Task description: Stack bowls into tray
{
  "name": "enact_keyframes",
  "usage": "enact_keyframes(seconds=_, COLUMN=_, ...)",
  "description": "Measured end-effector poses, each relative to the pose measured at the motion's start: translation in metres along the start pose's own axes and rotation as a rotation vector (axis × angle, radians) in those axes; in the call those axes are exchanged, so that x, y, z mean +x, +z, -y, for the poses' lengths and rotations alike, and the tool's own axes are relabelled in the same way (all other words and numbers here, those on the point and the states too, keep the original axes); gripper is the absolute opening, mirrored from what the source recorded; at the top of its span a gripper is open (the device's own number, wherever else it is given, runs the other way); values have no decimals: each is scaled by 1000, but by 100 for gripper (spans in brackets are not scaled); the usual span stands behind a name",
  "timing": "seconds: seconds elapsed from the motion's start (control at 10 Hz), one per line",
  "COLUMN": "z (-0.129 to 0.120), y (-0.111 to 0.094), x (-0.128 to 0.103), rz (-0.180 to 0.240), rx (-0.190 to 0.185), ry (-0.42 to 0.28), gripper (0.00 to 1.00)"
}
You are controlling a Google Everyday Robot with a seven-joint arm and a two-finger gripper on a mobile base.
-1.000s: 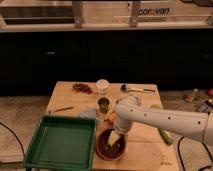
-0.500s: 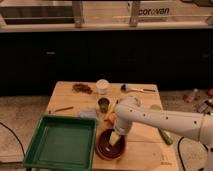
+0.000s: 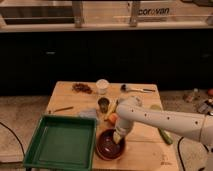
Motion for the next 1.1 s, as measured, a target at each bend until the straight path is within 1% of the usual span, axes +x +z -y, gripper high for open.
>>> enact_keyframes(seconds=0.1, z=-1, y=0, x=1, rz=-1, rx=0, ry=3, gripper=1)
enact_keyframes(seconds=0.4, z=-7, y=-5, x=0, rz=-8, rx=-10, ry=25, gripper=0)
enact_keyframes(seconds=0.7, z=-8, y=-6, x=0, rz=-8, rx=-13, ry=28, gripper=0)
enact_keyframes(seconds=0.9, z=-20, y=-21, x=-6, rz=-27, rx=-30, ry=64, gripper=0)
enact_keyframes(seconds=1.1, z=-27, y=-36, x=-7, rz=-45, rx=-46, ry=78, gripper=0)
